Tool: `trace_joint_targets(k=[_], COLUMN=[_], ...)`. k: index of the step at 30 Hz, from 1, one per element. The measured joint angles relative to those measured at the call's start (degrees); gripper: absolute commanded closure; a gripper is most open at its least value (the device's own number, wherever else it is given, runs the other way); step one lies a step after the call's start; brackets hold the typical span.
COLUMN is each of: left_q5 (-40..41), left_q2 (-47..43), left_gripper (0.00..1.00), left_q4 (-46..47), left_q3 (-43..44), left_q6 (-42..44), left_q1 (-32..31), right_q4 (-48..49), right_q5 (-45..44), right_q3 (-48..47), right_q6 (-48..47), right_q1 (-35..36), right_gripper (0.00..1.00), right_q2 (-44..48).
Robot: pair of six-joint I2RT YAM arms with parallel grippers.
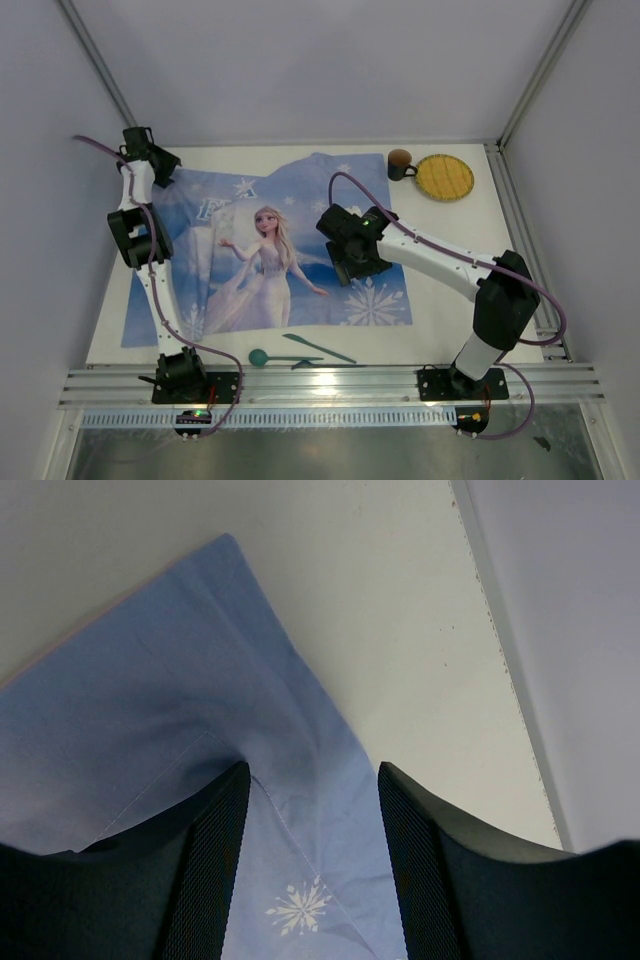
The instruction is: Set the dinner table for one person
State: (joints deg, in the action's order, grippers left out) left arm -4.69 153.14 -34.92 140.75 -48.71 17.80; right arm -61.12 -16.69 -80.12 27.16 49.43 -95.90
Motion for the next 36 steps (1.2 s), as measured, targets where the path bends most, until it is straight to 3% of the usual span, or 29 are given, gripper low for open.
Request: trace_joint_targets(k=[19,36], left_q5=[0.07,-0.33], left_q2=[0.13,-1.20], left_gripper=[0.43,0.44], left_q4=[-0.52,-3.98], left_q3=[0.46,0.07], left_q6=[1.33,4.26], left_q1=[3.41,3.98], right_q4=[-1.03,3.61], right_q5=[-0.09,2.32], right_q3=[0.22,5.70], right_q6=[1.03,1.31], right_q1=[0.00,0.00], right_gripper=[0.25,0.25], right_q2=[-0.02,0.83])
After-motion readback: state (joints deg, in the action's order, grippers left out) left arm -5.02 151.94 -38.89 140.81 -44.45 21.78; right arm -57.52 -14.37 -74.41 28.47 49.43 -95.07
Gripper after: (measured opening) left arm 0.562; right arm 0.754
